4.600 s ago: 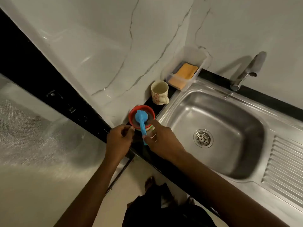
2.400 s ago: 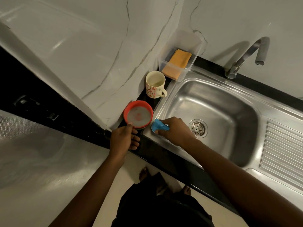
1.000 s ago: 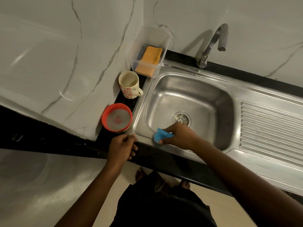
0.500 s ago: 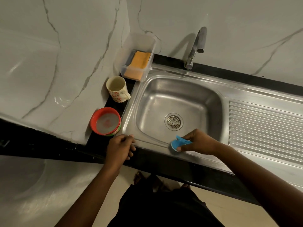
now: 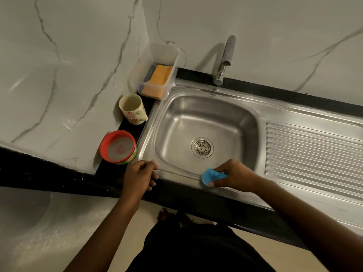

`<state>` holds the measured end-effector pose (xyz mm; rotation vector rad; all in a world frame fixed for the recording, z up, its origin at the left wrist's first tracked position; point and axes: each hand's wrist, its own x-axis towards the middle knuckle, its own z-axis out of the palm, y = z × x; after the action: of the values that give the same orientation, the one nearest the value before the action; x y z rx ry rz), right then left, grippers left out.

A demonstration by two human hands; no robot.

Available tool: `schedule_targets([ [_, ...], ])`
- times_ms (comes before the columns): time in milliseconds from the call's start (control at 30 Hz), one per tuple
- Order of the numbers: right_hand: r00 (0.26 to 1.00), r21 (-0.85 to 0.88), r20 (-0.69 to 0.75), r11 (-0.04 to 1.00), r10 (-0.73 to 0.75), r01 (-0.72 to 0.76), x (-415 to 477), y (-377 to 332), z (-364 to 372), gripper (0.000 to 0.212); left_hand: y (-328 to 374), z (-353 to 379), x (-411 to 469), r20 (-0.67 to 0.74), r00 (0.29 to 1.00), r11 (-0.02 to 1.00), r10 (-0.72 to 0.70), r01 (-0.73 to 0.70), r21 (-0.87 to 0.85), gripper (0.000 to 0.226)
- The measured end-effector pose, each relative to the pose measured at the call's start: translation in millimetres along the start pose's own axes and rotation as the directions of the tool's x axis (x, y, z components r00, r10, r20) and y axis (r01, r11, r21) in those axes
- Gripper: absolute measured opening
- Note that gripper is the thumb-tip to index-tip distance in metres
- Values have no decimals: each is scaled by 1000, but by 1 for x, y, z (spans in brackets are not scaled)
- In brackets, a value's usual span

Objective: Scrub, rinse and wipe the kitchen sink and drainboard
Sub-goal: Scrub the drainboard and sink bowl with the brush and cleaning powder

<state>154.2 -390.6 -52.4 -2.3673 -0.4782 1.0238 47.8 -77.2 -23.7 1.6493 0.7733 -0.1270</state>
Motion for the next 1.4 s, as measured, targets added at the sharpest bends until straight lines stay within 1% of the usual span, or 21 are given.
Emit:
schedule_targets([
  [67,1000,42,19,999,15,-16,-10,16,-11,56,0,6,-2,-3,1000,1000,-2,2,4,27],
  [133,1000,37,14,999,11,-12,0,12,-11,53,0,11,-4,-1,1000,1000,-2,2,11,26],
  [267,998,30,-43,999,-38,39,33,-35,12,54,0,21,-10,22,1000,999,10,-11,31,26],
  [367,997,19,-23,997,-80,80,38,-55,21,53,1,26,-13,29,999,999,19,-20,37,26],
  [467,998,2,-1,998,-65,65,17,-29,10,57,2,28,-12,27,999,999,31,-32,37,26],
  [567,998,8,19,998,-59,59,-23,25,-16,45,2,32,-12,26,999,999,28,-29,29,27],
  [667,999,80,30,997,-26,24,-54,55,-34,39,0,40,-13,42,999,999,19,-21,37,28],
  [733,999,62,20,998,-35,34,-50,52,-33,36,1,47,-15,51,999,999,17,-19,33,28],
  [800,998,46,12,997,-62,61,-30,33,-21,36,2,53,-16,67,998,999,14,-16,34,27],
  [867,998,56,-20,996,-64,65,-11,9,-3,45,4,61,-18,97,995,998,17,-23,53,26],
  [967,996,-4,-77,999,-51,51,2,-12,17,57,8,72,-19,118,992,996,31,-40,74,26],
  [1033,996,14,-77,998,-54,55,-7,-1,18,59,11,78,-18,126,991,995,42,-53,87,26],
  [1133,996,50,-78,997,-47,51,-43,44,-4,46,14,85,-15,141,989,993,52,-67,98,27],
  [1200,995,67,-96,998,-14,21,-74,76,-22,38,14,91,-15,155,986,992,57,-73,102,27],
  [1267,994,79,-99,996,38,-30,-96,97,-35,37,15,95,-16,168,984,993,55,-72,97,27],
  [1333,992,99,-103,993,79,-69,-99,103,-38,38,16,99,-16,174,983,993,54,-70,90,27],
  [1400,993,92,-102,995,54,-45,-84,90,-32,38,16,100,-16,177,983,994,52,-67,81,27],
])
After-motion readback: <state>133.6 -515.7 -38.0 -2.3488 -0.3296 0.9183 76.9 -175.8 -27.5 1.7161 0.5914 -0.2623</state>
